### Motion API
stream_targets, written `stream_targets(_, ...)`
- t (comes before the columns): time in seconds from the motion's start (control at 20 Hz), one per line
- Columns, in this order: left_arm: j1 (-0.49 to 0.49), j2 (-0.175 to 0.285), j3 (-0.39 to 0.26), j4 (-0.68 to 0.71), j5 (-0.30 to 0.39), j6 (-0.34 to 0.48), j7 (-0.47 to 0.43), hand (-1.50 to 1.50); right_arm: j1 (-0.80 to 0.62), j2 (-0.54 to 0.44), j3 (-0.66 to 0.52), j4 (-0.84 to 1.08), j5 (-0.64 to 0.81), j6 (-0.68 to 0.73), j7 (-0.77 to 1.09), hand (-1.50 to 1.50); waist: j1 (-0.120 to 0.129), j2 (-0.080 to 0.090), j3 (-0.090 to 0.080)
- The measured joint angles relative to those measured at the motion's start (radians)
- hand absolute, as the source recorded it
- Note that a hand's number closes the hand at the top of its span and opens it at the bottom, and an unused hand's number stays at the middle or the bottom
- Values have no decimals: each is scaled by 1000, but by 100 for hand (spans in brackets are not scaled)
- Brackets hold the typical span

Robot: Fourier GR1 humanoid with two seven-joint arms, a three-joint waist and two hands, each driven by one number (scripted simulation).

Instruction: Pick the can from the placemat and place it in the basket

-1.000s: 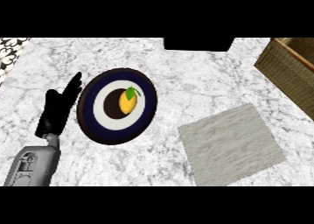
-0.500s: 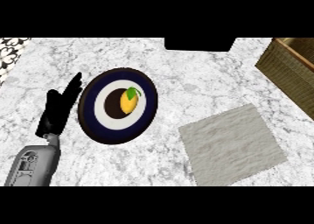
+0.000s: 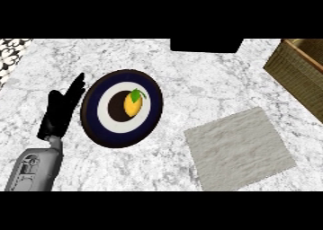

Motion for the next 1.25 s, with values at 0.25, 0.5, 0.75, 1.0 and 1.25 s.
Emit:
stream_targets(0.25, 8, 4, 9, 8, 12, -13, -11, 0, 1, 25, -54, 78, -33, -54, -37, -150, 0, 2, 1)
stream_targets(0.5, 0, 3, 10, 2, 10, -9, -3, 0, -15, 6, -146, 123, -104, -113, -43, -150, -1, 2, 1)
stream_targets(0.75, -5, 2, 11, 19, 9, -10, -13, 0, -38, -54, -228, 159, -163, -166, 0, -150, 0, 4, 1)
stream_targets(1.0, 5, 2, 8, 13, 6, -11, -21, 0, -15, -154, -295, 212, -213, -155, 44, -150, 2, 8, 3)
stream_targets(1.25, -1, 2, 12, 12, 11, -12, -19, 0, 40, -248, -331, 248, -240, -101, 42, -150, 1, 13, 6)
